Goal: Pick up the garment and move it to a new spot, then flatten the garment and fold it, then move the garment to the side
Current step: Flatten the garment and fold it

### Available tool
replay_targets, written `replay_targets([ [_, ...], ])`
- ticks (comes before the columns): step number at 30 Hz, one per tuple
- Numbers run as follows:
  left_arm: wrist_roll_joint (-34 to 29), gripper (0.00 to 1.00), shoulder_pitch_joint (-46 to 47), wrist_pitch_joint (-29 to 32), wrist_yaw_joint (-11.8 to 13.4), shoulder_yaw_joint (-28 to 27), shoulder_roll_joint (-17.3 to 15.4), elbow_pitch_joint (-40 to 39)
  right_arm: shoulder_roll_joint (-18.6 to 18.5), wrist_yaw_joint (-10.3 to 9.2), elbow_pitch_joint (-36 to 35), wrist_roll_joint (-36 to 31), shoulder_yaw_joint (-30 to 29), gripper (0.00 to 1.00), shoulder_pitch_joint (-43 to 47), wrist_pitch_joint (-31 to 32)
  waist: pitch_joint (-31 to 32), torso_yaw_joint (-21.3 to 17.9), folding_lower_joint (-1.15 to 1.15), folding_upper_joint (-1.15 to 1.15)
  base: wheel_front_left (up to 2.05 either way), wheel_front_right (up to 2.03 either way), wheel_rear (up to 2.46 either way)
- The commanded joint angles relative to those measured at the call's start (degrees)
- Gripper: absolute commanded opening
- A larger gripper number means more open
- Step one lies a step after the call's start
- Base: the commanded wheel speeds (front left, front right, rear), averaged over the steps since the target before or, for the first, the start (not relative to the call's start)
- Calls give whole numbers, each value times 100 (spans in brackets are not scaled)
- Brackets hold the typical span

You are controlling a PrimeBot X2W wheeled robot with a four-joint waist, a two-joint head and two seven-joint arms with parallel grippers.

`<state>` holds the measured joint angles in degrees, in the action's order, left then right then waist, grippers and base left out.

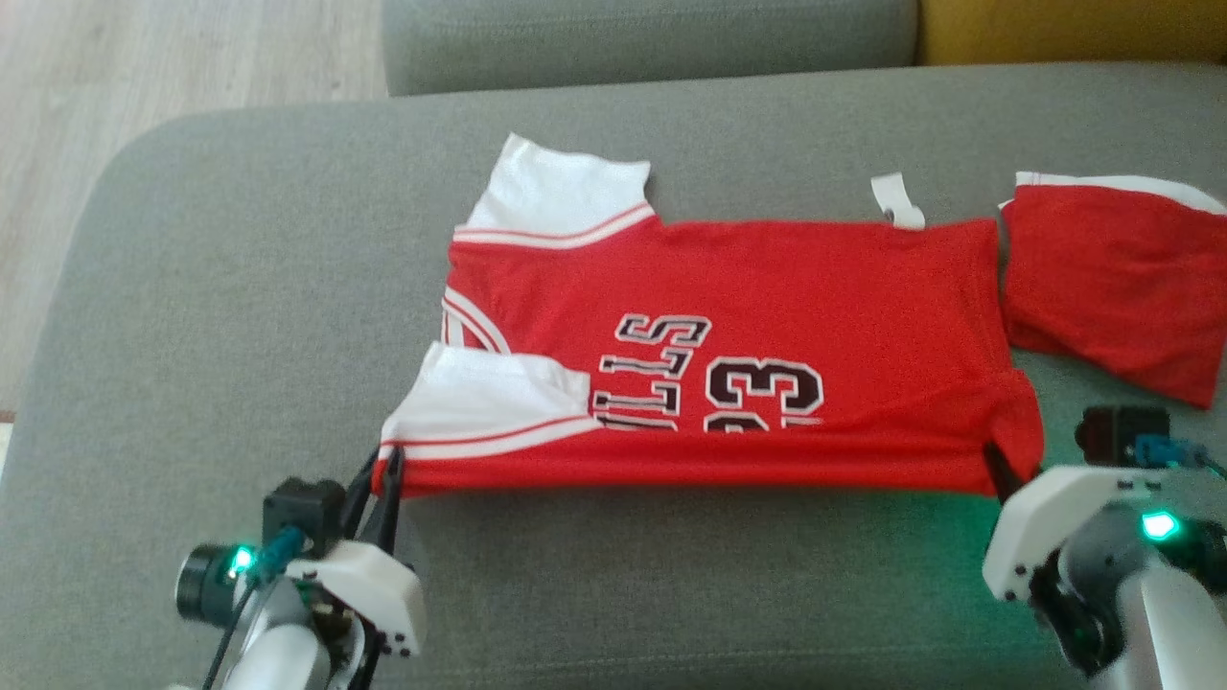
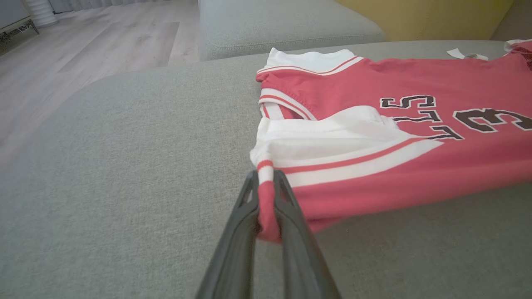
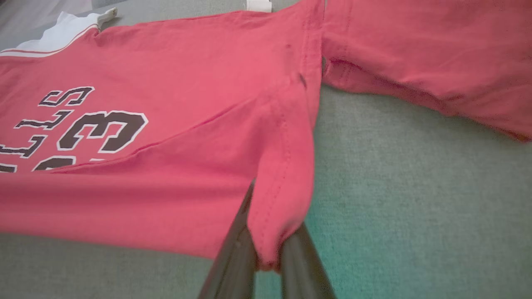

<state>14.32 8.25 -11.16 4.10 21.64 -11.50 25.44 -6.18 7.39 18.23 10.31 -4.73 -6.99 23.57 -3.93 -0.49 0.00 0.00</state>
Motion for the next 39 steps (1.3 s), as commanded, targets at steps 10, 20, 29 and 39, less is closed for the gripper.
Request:
replay_targets([
  [10,78,47,-25,253,94,-92,-200,-331,-97,10,-857,154,29,78,350,379,67,-81,0,0,0,0,0],
  [20,44,100,504,-122,197,-209,-201,-336,71,10,-1111,-343,-151,100,-81,-575,-212,-226,0,0,0,0,0],
  [29,-123,100,1685,-84,-54,-243,-490,-677,190,10,-1272,-670,-120,100,-932,-1398,-794,-378,0,0,0,0,0],
  [39,20,100,4250,1376,-1121,307,-1129,330,249,10,-1077,-958,267,100,-2402,-1658,-1869,-796,0,0,0,0,0],
])
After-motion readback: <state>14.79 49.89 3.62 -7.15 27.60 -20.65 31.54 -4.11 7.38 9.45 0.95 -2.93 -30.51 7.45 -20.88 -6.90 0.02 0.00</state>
